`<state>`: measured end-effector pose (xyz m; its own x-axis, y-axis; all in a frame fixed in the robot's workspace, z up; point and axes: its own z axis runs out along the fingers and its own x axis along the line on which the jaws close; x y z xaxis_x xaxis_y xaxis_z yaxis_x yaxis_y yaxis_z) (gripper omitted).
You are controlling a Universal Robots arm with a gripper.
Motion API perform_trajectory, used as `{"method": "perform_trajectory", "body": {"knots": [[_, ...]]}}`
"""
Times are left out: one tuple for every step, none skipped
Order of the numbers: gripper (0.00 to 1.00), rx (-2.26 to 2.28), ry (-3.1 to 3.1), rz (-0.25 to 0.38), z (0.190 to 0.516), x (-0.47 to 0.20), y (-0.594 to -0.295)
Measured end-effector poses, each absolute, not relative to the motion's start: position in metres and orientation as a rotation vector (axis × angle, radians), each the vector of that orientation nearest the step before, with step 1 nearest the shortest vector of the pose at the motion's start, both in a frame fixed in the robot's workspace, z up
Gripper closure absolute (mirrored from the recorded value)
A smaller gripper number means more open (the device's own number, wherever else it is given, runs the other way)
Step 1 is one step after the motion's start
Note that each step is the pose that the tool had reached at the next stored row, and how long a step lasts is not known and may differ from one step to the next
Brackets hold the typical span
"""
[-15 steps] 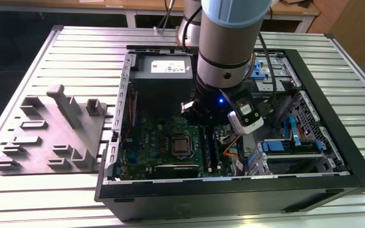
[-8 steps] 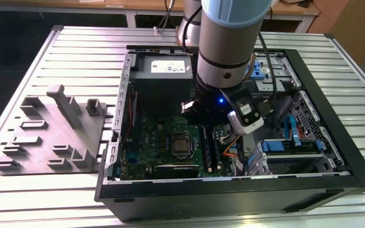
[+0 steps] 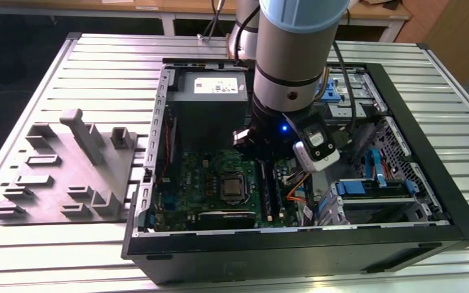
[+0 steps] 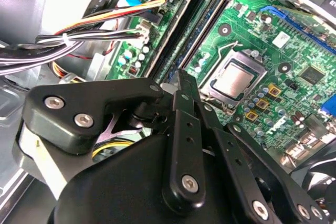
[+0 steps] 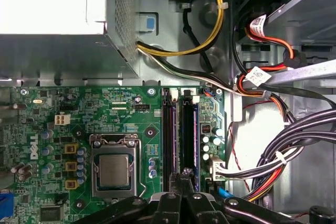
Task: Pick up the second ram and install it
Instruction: 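Press down the second ram until it locks into place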
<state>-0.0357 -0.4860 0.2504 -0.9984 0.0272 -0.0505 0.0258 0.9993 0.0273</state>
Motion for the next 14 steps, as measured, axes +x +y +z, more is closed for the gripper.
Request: {"method": "perform_trajectory", "body": {"knots": [[0.90,0.041,3.090,0.041,0.2505,-0.0357,-0.4860],[0.90,0.041,3.090,0.041,0.2506,-0.0357,-0.4860],[0.90,0.041,3.090,0.041,0.2508,-0.0357,-0.4860],[0.90,0.041,3.090,0.041,0.2508,-0.0357,-0.4860],[0.90,0.041,3.090,0.041,0.2509,-0.0357,-0.4860],[0.90,0.041,3.090,0.041,0.2510,-0.0357,-0.4860],[0.90,0.041,3.090,0.041,0.2512,-0.0357,-0.4860],[0.90,0.041,3.090,0.041,0.2512,-0.0357,-0.4860],[0.90,0.041,3.090,0.041,0.2512,-0.0357,-0.4860],[0.90,0.041,3.090,0.041,0.2514,-0.0357,-0.4856],[0.90,0.041,3.090,0.041,0.2514,-0.0357,-0.4849],[0.90,0.041,3.090,0.041,0.2513,-0.0357,-0.4836],[0.90,0.041,3.090,0.041,0.2512,-0.0357,-0.4815],[0.90,0.041,3.090,0.041,0.2512,-0.0357,-0.4791]]}}
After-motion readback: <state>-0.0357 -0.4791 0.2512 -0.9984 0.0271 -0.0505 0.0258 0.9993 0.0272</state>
